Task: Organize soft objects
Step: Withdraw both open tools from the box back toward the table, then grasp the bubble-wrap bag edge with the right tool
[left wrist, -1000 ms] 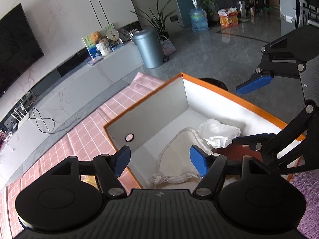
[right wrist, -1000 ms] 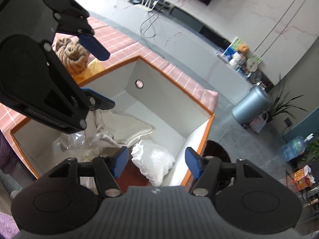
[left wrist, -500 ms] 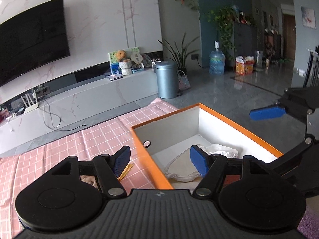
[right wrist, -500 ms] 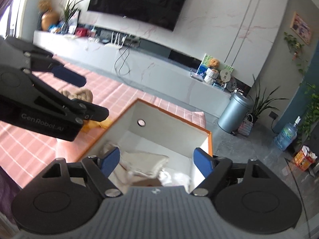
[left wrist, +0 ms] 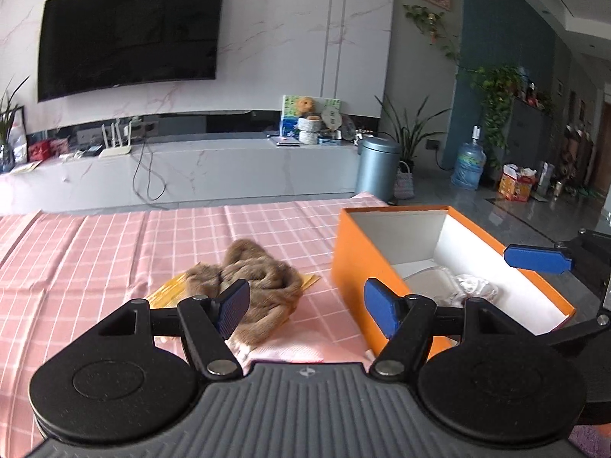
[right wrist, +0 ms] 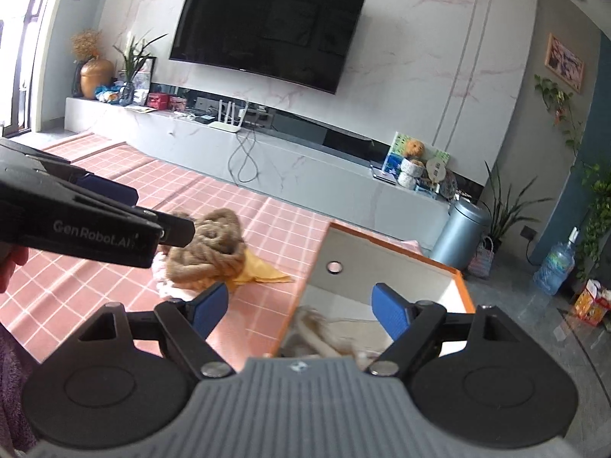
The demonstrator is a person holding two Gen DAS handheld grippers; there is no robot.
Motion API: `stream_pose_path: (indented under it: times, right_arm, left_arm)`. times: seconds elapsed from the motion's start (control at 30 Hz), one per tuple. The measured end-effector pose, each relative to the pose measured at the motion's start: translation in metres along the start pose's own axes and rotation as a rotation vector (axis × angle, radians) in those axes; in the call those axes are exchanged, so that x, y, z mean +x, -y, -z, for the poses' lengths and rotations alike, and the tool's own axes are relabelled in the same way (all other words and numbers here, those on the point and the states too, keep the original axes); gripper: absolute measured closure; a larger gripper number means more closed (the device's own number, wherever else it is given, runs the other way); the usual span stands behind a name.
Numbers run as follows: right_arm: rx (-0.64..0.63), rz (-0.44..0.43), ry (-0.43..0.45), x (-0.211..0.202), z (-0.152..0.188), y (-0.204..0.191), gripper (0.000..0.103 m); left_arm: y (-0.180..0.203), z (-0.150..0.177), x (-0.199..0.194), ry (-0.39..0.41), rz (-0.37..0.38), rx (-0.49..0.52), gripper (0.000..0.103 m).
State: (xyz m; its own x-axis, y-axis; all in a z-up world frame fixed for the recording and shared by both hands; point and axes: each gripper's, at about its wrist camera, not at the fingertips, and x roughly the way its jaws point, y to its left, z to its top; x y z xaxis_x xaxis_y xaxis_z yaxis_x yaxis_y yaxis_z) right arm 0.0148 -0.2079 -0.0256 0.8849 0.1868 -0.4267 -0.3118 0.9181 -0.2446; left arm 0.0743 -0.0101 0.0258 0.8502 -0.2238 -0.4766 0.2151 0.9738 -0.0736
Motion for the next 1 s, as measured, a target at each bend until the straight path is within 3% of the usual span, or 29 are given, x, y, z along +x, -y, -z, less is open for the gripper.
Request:
stream_pose_path:
  times: [0.33,0.53,0.7,0.93,1.0]
  right_arm:
    - [-0.094,-0.029,-0.047,0.016,0.016,-0.039,0.027]
    - [-0.152,-0.044,-0.072,0.032,0.019,-0.053,0.037]
    - [-0.193,-0.065,-0.099,0.051,0.02,-0.066,0.05]
    - [-0.225,-0.08,-0.187,0.084,0.029,-0.077,0.059]
    - [-0.231,-0.072,-0.211,0.092,0.032,-0.078,0.067]
  left_arm:
    - [-0.048,0.037,-0.002,-0.081,0.002,-0.119,0.027]
    - [-0.063,0.049,0.007,-0.135,0.045,-0.14,0.033]
    - [-0.065,0.059,0.016,-0.187,0.034,-0.133,0.041]
    - [-0.073,0.073,0.025,-0.231,0.029,-0.16,0.042]
    - [-0.074,0.072,0.028,-0.238,0.033,-0.168,0.042]
